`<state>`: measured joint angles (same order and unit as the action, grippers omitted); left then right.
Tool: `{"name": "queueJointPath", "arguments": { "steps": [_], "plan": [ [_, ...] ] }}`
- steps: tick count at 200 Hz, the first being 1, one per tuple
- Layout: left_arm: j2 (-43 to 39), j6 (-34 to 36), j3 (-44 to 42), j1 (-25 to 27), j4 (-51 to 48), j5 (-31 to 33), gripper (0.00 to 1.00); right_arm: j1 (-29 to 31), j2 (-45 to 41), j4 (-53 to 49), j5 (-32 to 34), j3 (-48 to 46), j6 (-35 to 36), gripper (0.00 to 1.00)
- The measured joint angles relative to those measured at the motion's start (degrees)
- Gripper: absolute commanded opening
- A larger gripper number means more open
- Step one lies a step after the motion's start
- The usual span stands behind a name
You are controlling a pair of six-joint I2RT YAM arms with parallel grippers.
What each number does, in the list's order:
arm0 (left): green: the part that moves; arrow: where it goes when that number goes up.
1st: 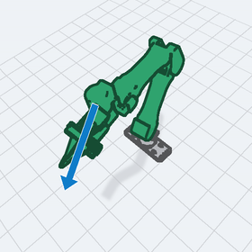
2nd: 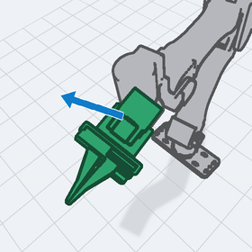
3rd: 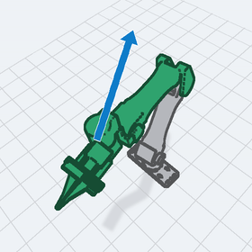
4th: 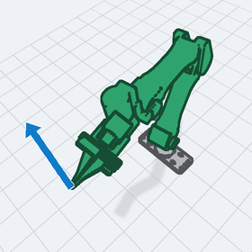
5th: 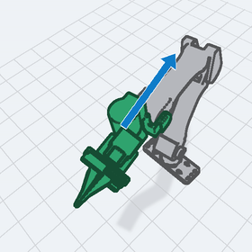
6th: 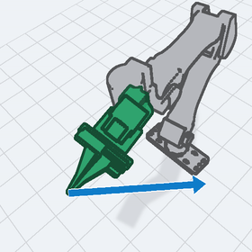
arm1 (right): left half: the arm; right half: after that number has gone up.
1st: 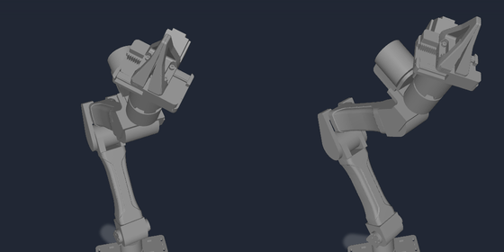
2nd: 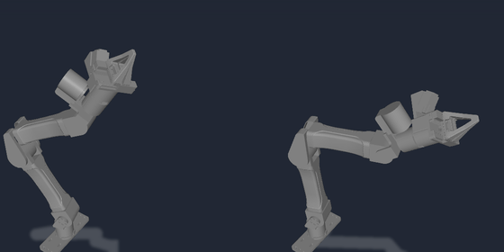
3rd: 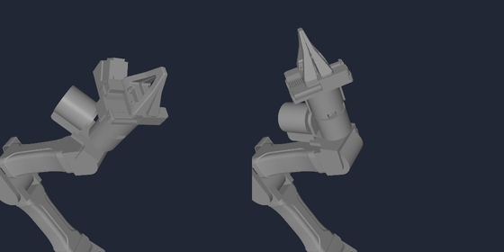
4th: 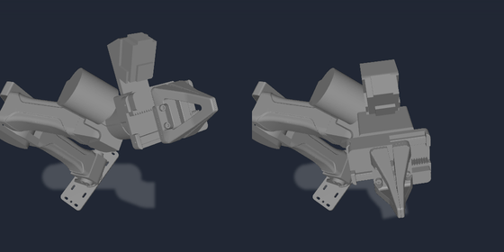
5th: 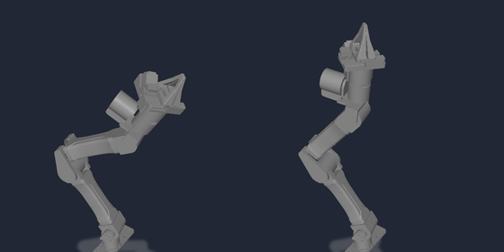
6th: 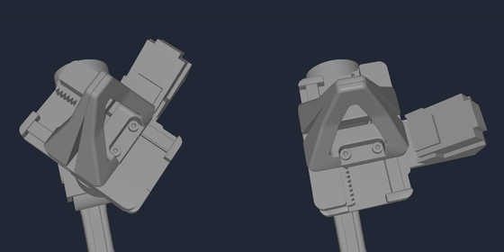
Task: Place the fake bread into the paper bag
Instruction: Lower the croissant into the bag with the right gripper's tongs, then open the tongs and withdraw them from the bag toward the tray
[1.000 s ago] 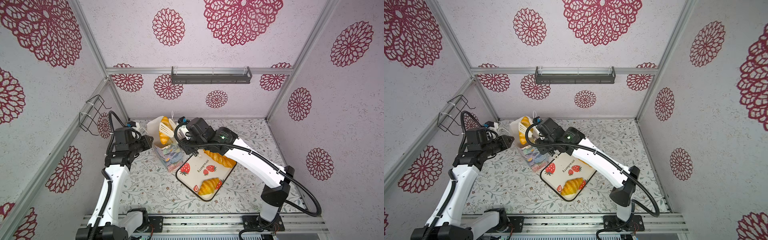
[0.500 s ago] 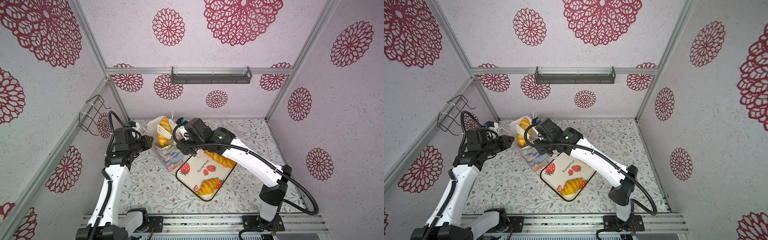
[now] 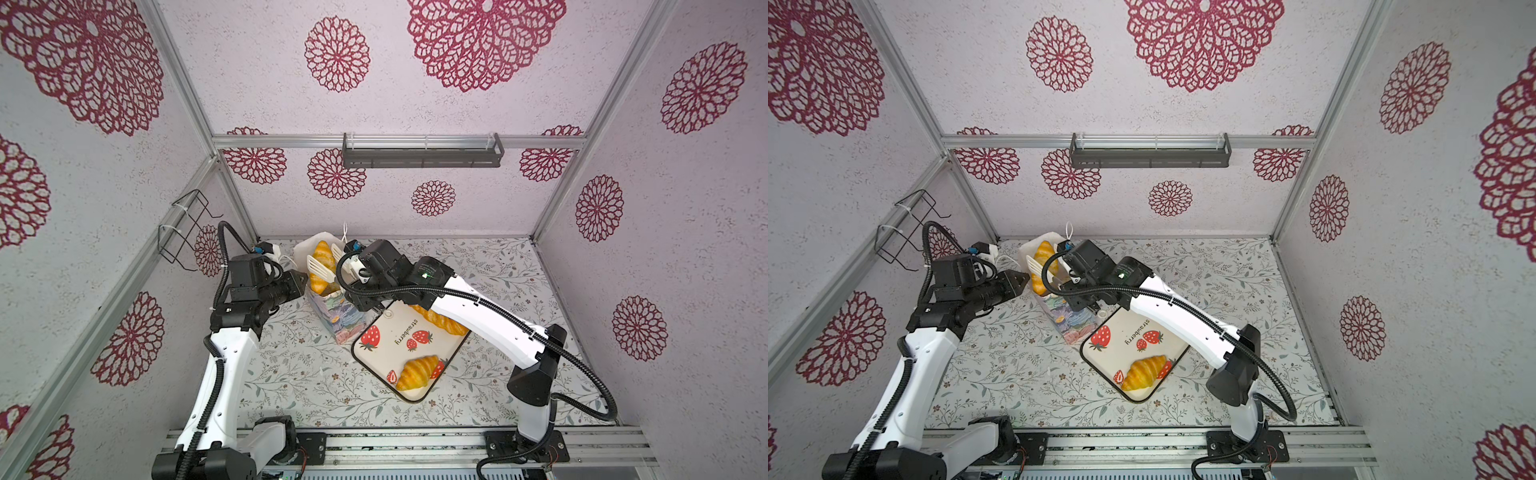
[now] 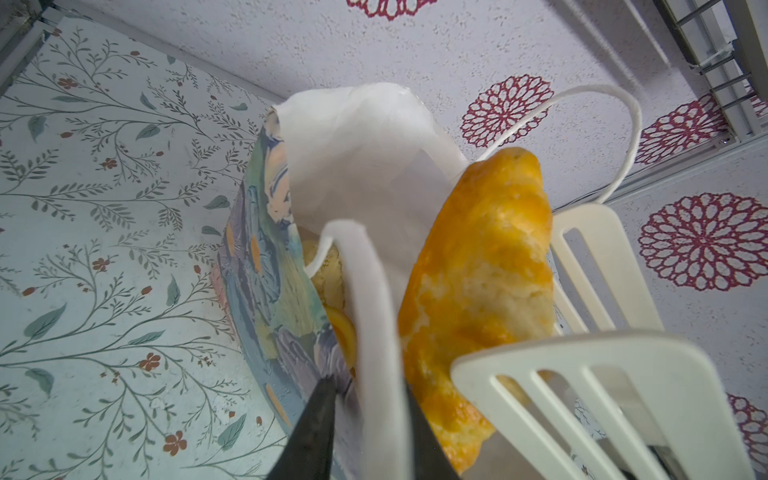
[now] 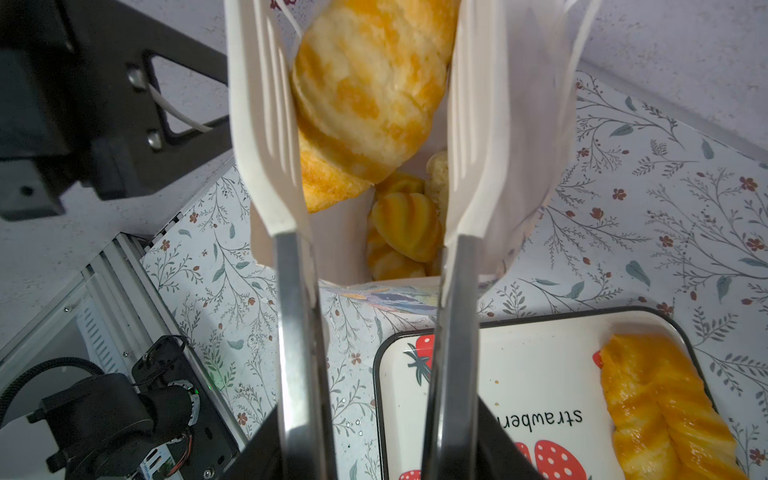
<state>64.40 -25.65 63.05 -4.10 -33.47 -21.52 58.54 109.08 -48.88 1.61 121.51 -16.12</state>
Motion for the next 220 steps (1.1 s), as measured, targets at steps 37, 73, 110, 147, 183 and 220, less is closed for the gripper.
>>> {"name": "queueJointPath", "arguments": {
  "steps": [37,73,110,147,183,220],
  "plan": [
    [0.0,0.0,0.0,0.0,0.0,-0.2,0.27,0.0,0.0,0.1,-0.2,0.7,0.0,0.52],
    [0.0,0.0,0.0,0.0,0.0,-0.3,0.27,-0.1,0.0,0.2,-0.3,1.8,0.0,0.52],
    [0.1,0.0,0.0,0.0,-0.1,-0.5,0.27,-0.3,0.0,0.2,-0.4,2.4,0.0,0.52],
    [0.2,0.0,0.0,0.0,-0.1,-0.6,0.27,-0.5,0.0,0.2,-0.4,2.4,0.0,0.53],
    [0.2,0.0,0.0,0.0,-0.1,-0.7,0.27,-0.5,0.0,0.1,-0.4,2.4,0.0,0.53],
    [0.2,0.0,0.0,0.0,-0.1,-0.7,0.27,-0.5,-0.4,-0.2,-0.3,2.4,0.0,0.53]
  ]
}}
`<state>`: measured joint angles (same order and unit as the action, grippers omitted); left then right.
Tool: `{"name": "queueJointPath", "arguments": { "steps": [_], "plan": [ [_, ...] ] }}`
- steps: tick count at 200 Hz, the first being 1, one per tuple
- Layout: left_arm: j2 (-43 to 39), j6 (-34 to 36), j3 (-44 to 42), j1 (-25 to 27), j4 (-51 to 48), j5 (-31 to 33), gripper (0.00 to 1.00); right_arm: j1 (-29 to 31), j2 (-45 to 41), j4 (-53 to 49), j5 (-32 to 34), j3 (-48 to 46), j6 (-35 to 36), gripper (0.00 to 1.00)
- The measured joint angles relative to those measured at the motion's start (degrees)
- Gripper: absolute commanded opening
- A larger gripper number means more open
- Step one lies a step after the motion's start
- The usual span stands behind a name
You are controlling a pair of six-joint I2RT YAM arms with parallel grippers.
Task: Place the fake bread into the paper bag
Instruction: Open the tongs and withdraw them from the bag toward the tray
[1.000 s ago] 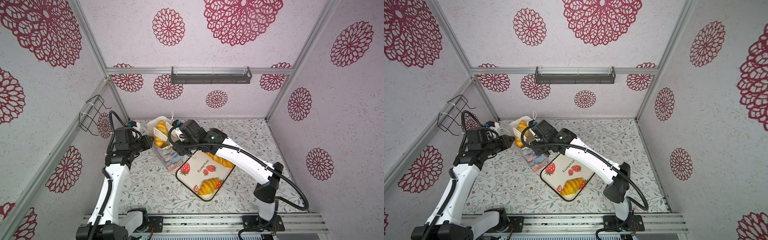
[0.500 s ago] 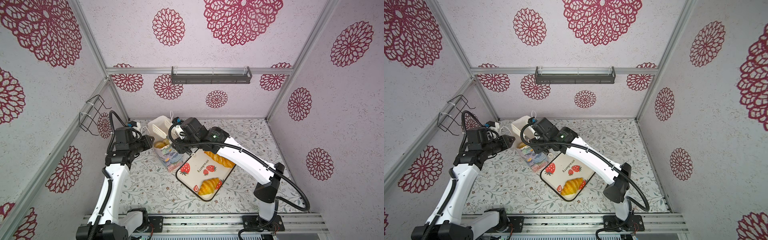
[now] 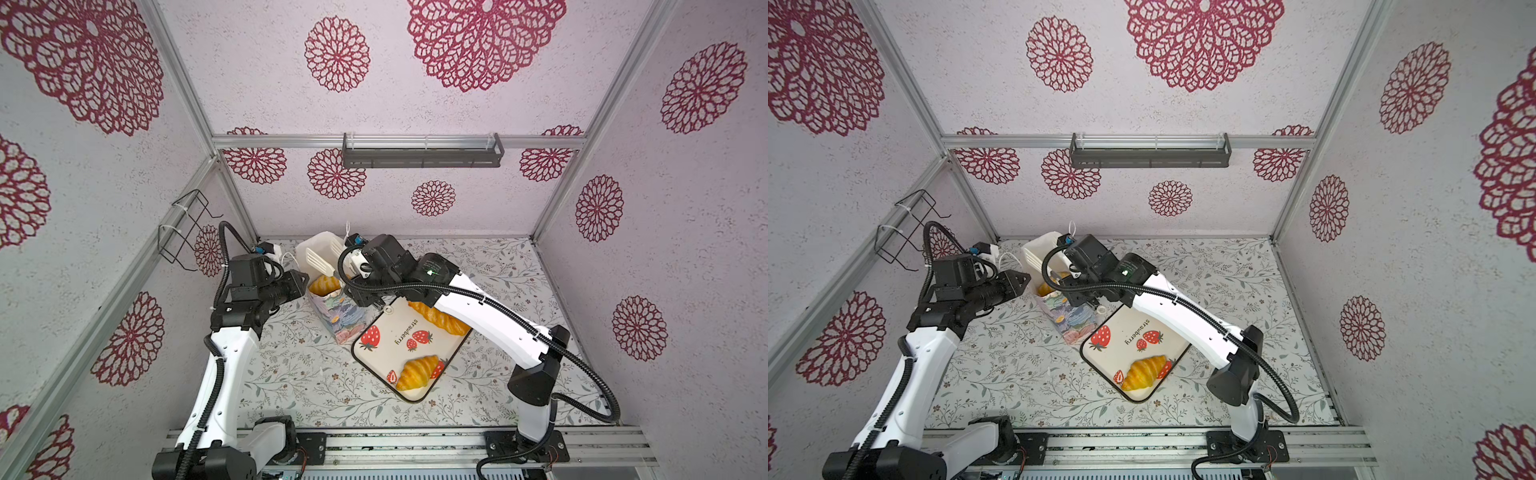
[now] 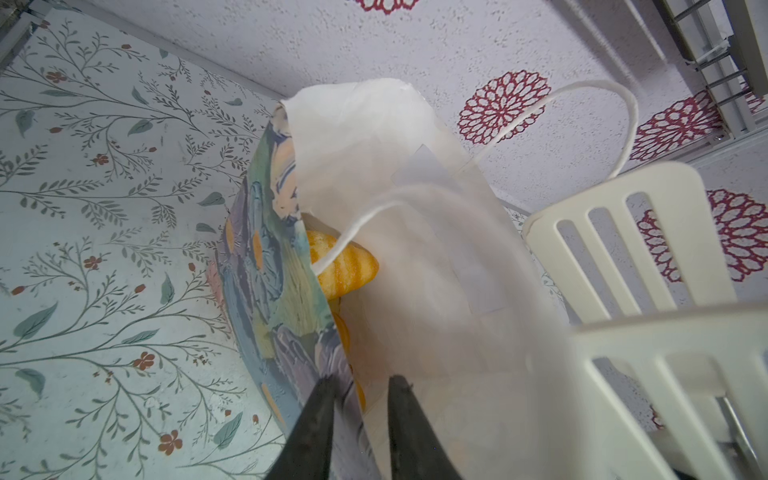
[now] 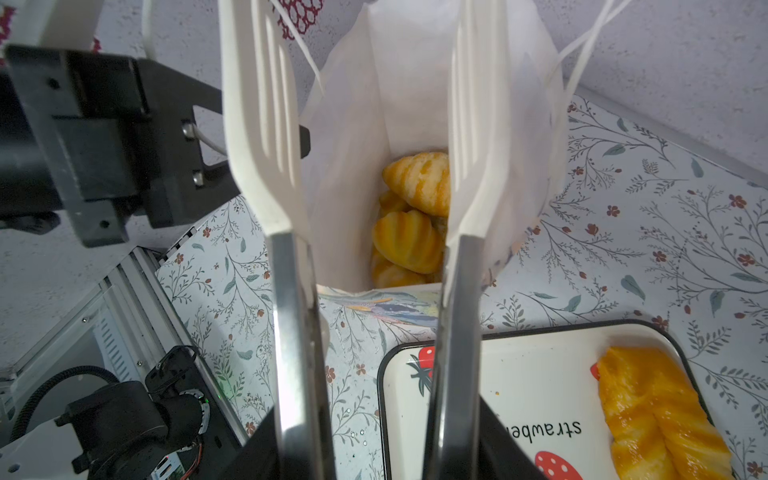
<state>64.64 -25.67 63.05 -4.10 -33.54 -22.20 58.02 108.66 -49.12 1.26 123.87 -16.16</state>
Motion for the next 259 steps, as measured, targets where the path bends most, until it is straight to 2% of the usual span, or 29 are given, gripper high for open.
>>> {"name": "queueJointPath", "arguments": {
  "steps": [77,154,190,259],
  "plan": [
    [0.0,0.0,0.0,0.1,0.0,0.0,0.27,0.0,-8.9,0.0,2.1,-6.3,-1.0,0.52],
    [0.0,0.0,0.0,0.1,0.0,0.0,0.28,0.0,-21.0,-0.2,6.1,-20.4,-3.7,0.53],
    [-0.1,0.2,0.0,0.1,0.0,-0.3,0.33,0.0,-26.3,-1.2,7.6,-27.6,-6.2,0.53],
    [-1.2,0.4,0.0,0.4,0.2,-1.5,0.34,0.0,-32.5,-5.7,8.2,-38.1,-12.0,0.54]
  ]
}}
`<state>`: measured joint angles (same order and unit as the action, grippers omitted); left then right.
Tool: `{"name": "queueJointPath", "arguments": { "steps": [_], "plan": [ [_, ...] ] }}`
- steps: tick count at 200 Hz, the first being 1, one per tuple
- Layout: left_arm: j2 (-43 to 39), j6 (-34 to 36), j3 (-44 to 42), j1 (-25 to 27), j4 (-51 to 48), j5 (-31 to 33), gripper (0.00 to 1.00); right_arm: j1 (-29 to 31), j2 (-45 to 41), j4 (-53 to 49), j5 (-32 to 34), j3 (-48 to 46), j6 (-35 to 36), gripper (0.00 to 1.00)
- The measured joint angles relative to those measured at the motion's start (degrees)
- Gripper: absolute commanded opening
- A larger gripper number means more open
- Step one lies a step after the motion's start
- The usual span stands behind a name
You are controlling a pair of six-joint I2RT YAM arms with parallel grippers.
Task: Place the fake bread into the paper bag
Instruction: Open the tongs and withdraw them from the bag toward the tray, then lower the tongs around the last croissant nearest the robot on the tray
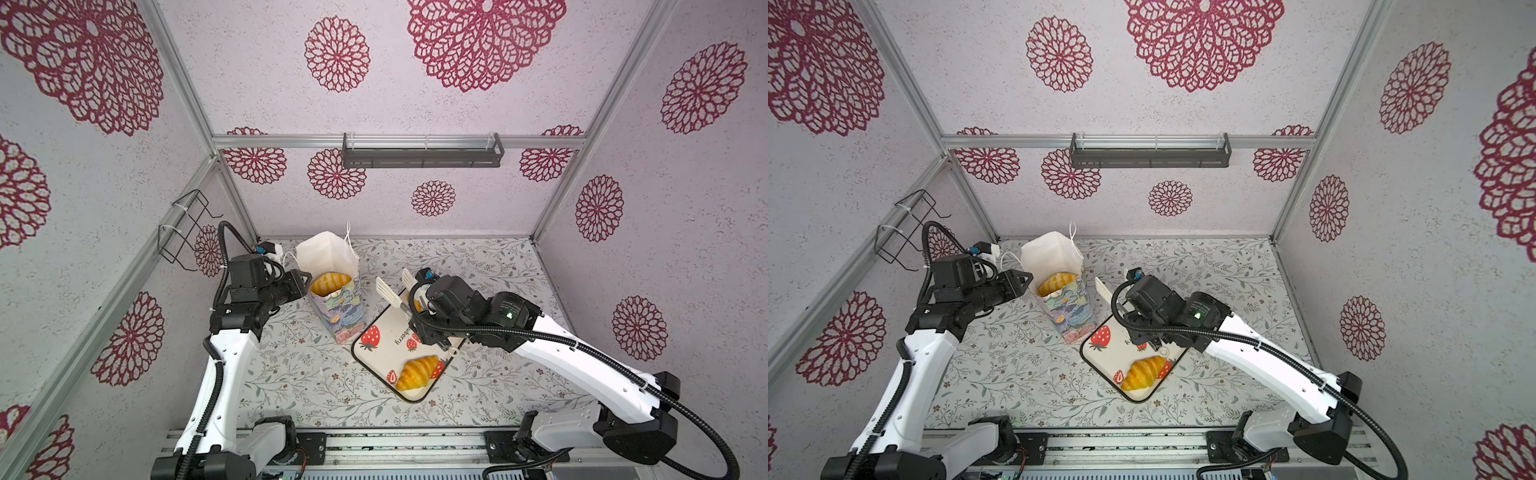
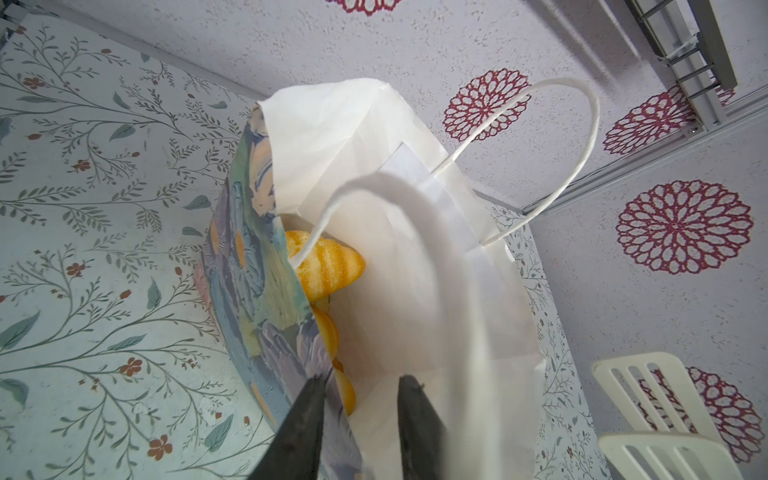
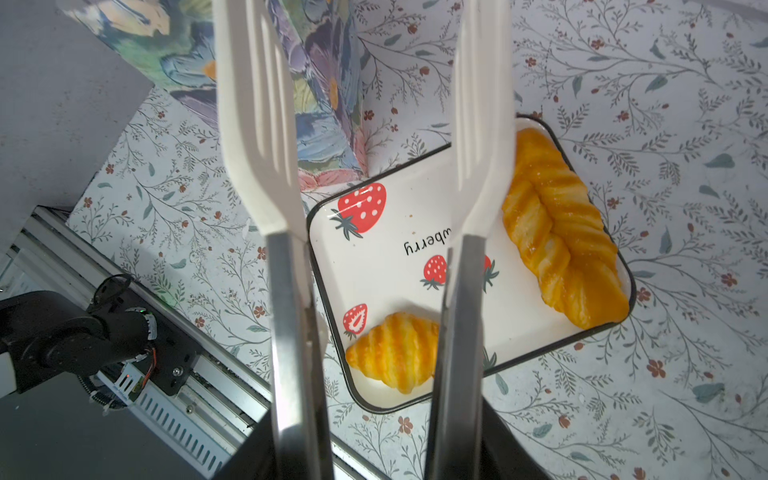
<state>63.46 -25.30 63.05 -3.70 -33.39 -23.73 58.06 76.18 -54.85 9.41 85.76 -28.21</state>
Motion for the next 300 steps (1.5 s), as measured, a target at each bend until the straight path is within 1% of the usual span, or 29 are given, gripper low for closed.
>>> {"name": "queueJointPath", "arguments": {
  "steps": [25,70,99,125,157,216,300],
  "plan": [
    [-0.3,0.1,0.0,0.1,0.0,0.3,0.33,0.0,-1.2,-1.9,-0.2,-1.9,-1.8,0.54],
    [-0.7,0.5,0.0,0.2,-1.0,3.6,0.32,0.0,-2.2,-3.9,-1.2,-5.4,-5.6,0.54],
    [-1.4,0.5,0.0,0.2,-1.2,4.6,0.32,0.0,-2.5,-5.0,-2.8,-8.5,-8.1,0.54],
    [-1.8,0.6,0.0,0.2,-1.2,5.0,0.32,0.0,-2.5,-6.1,-4.4,-9.2,-9.9,0.54],
    [-1.9,0.7,0.0,0.2,-1.2,5.1,0.31,0.0,-2.5,-6.5,-7.4,-10.4,-12.0,0.54],
    [-2.0,0.7,0.0,0.2,-1.2,5.0,0.32,0.0,-2.6,-7.1,-14.5,-17.9,-16.2,0.54],
    [-2.0,0.7,0.0,0.2,-1.2,4.9,0.32,0.0,-2.8,-12.7,-19.3,-16.4,-19.0,0.54]
  ]
}}
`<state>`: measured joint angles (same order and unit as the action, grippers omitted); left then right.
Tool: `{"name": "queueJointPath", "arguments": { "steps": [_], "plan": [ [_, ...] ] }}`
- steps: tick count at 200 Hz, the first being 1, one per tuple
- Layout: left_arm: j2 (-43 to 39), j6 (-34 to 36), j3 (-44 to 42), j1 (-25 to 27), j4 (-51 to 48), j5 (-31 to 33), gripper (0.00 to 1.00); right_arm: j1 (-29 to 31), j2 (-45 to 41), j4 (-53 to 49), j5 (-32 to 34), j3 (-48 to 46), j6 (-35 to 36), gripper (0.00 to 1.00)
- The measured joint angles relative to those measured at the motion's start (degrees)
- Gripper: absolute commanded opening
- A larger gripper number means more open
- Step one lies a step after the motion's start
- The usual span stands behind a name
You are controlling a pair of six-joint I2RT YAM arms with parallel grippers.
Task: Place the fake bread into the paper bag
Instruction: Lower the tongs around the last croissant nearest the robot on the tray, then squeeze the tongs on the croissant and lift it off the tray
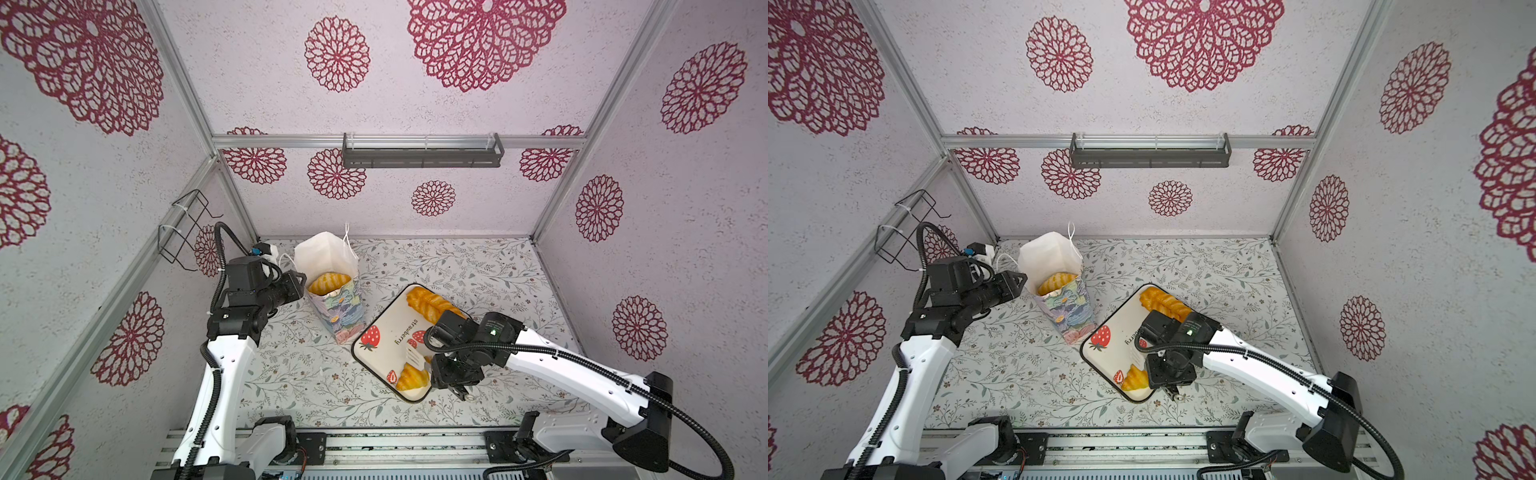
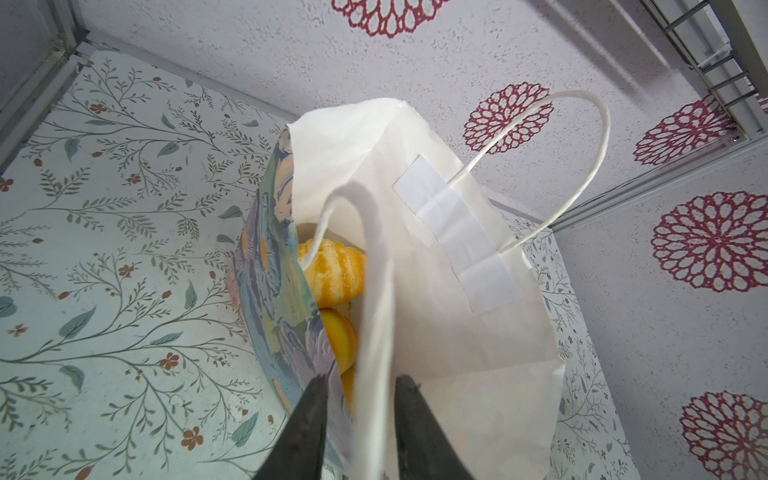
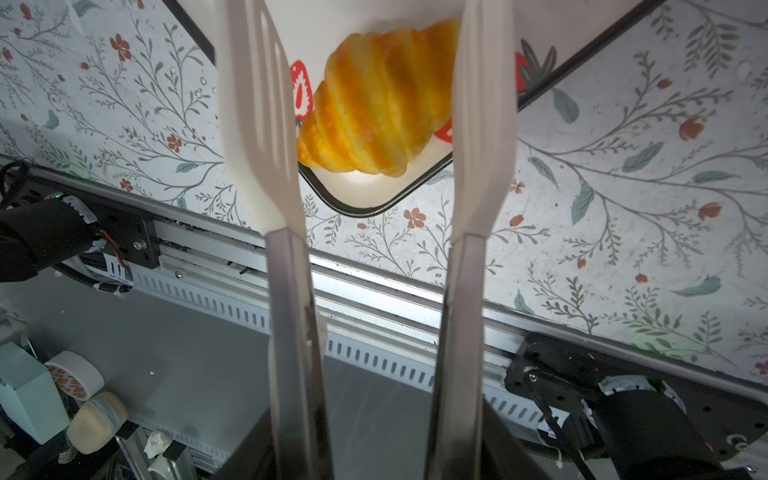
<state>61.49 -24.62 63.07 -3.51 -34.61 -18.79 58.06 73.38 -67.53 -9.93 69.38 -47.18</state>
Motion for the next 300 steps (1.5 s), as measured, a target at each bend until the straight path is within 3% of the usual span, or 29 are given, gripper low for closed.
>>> {"name": "queueJointPath", "arguments": {
  "steps": [61,138,199,300],
  "plan": [
    [0.0,0.0,0.0,0.0,0.0,-0.2,0.32,0.0,0.0,-1.9,-3.1,1.6,-1.5,0.56],
    [0.0,0.0,0.0,0.0,0.0,-0.5,0.32,-0.9,-1.8,1.6,-7.7,-5.7,-4.2,0.56],
    [0.0,0.0,0.0,0.0,0.0,-1.2,0.32,-5.0,-4.1,6.5,-11.0,-9.6,-5.0,0.56],
    [0.0,0.0,0.0,0.0,0.0,-1.2,0.32,-8.5,4.0,8.1,-11.1,-3.8,1.3,0.56]
  ]
}}
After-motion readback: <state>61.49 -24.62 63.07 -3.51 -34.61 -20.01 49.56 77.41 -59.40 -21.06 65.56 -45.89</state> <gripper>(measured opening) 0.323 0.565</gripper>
